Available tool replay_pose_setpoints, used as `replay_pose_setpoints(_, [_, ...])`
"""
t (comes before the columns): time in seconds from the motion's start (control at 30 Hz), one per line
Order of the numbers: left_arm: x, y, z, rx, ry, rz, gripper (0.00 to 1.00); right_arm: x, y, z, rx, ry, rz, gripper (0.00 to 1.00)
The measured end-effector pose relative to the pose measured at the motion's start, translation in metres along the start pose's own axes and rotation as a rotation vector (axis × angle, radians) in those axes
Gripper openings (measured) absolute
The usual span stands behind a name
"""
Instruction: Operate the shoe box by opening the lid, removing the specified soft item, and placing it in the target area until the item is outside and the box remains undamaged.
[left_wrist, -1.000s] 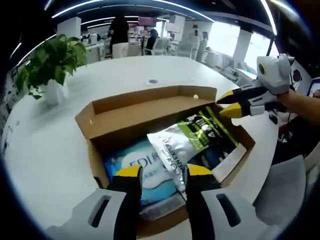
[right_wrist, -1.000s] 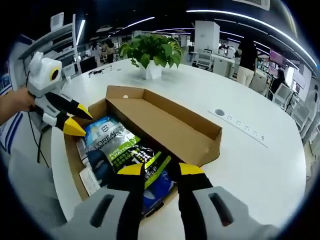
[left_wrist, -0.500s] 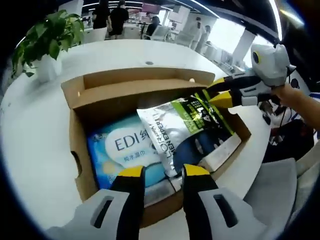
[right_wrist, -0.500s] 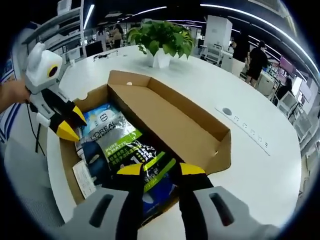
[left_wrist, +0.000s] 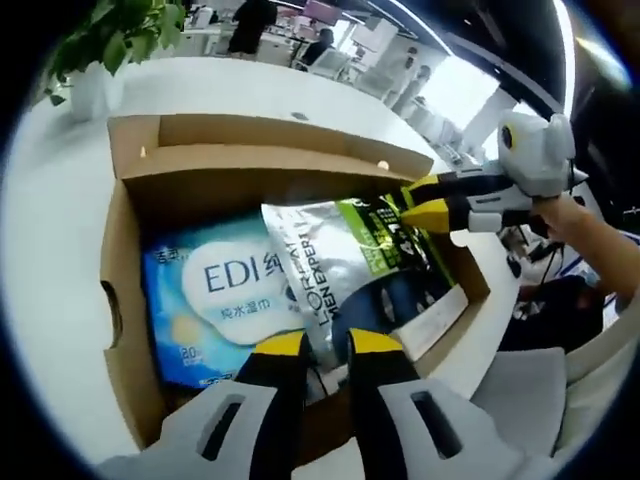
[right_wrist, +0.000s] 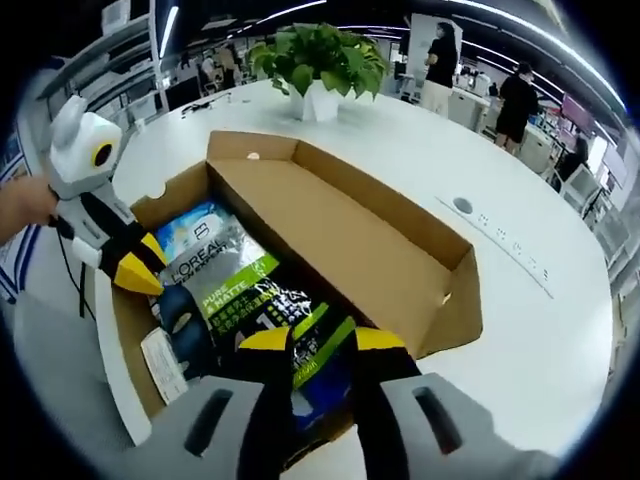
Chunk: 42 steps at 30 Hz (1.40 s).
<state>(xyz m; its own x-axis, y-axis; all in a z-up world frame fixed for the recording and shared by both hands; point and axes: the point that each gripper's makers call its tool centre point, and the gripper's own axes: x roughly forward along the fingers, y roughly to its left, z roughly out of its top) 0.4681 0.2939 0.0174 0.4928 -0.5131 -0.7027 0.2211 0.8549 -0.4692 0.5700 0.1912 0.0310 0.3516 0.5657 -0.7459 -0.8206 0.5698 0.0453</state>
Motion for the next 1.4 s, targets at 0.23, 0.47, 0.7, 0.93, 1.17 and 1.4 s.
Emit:
replay_pose_setpoints(0.23, [0.000,0.002,0.003,-0.065,-0.023,-0.019,0.00,-0.004,-0.001,0.006,0.095,-0.057,0.002,0.00])
replay_pose_setpoints(0.47, [0.001,-0.002,0.004,-0.033,-0.034,0.002,0.00,-0.005,0.002,0.006,0.127,-0.061,0.006,0.00])
replay_pose_setpoints(0.7, [-0.005,-0.007,0.007,-0.020,-0.045,0.009,0.00,-0.012,0.005,0.011,0.121,-0.085,-0.005,0.00])
replay_pose_setpoints(0.93, [-0.013,-0.009,0.011,-0.029,-0.069,-0.003,0.00,-0.024,0.006,0.023,0.141,-0.133,-0.004,0.00])
replay_pose_setpoints(1.17, [-0.026,-0.018,0.023,-0.011,-0.101,-0.009,0.00,-0.038,0.006,0.040,0.145,-0.188,-0.007,0.00])
replay_pose_setpoints(1.4, [-0.037,-0.028,0.039,0.012,-0.125,-0.016,0.00,-0.055,-0.001,0.054,0.158,-0.226,-0.014,0.00])
